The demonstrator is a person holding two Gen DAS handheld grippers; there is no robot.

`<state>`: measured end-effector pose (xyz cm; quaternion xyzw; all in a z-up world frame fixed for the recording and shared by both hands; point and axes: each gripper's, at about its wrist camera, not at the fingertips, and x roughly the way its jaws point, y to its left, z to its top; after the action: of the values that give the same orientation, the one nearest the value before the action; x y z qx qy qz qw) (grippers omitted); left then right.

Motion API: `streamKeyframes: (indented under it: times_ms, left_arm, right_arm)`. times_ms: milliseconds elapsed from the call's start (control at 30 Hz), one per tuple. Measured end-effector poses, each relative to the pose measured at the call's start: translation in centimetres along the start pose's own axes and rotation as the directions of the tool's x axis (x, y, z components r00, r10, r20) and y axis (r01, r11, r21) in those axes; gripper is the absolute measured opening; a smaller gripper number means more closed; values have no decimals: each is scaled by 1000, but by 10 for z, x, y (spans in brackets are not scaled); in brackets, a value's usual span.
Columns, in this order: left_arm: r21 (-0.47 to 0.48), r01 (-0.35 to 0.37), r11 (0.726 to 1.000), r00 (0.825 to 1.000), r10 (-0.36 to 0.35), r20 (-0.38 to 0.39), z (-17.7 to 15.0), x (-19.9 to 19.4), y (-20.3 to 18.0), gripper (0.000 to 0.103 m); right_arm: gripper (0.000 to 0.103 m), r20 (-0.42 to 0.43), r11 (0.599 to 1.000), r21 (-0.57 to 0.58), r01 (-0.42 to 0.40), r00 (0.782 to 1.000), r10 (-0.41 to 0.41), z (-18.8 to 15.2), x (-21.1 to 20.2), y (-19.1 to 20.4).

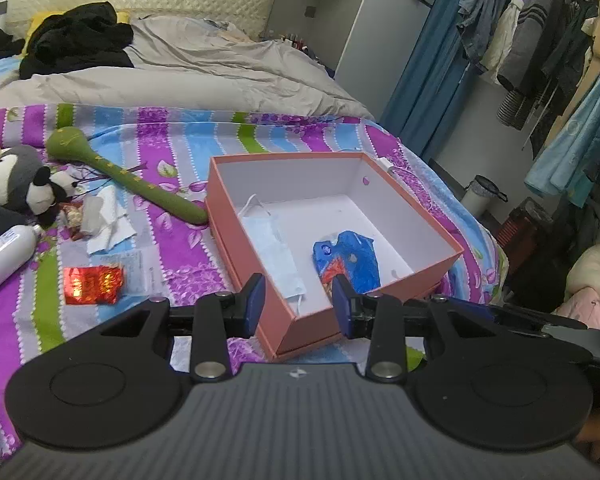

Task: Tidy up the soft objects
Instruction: 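Withdraw both tools from the box toward the red candy wrapper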

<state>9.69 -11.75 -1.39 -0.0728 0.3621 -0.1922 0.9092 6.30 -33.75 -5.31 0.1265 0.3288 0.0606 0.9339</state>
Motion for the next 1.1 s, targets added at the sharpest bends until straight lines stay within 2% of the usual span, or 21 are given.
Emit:
streamKeyframes:
  times_ms: [433,900,1100]
  left_arm:
    - [-47,-44,998,999,45,18,-33,-38,23,42]
    - [-103,-105,989,994,109,29,-47,-60,51,42]
    - [-158,-135,978,990,141,29,-58,-68,70,42]
  right_arm:
    - [44,-16,997,-56,-46,999,45,-19,-13,32]
    - [44,-54,985,-112,-132,990,127,-26,-7,68]
    - [44,-87,974,-150,-167,984,156,-31,-2,83]
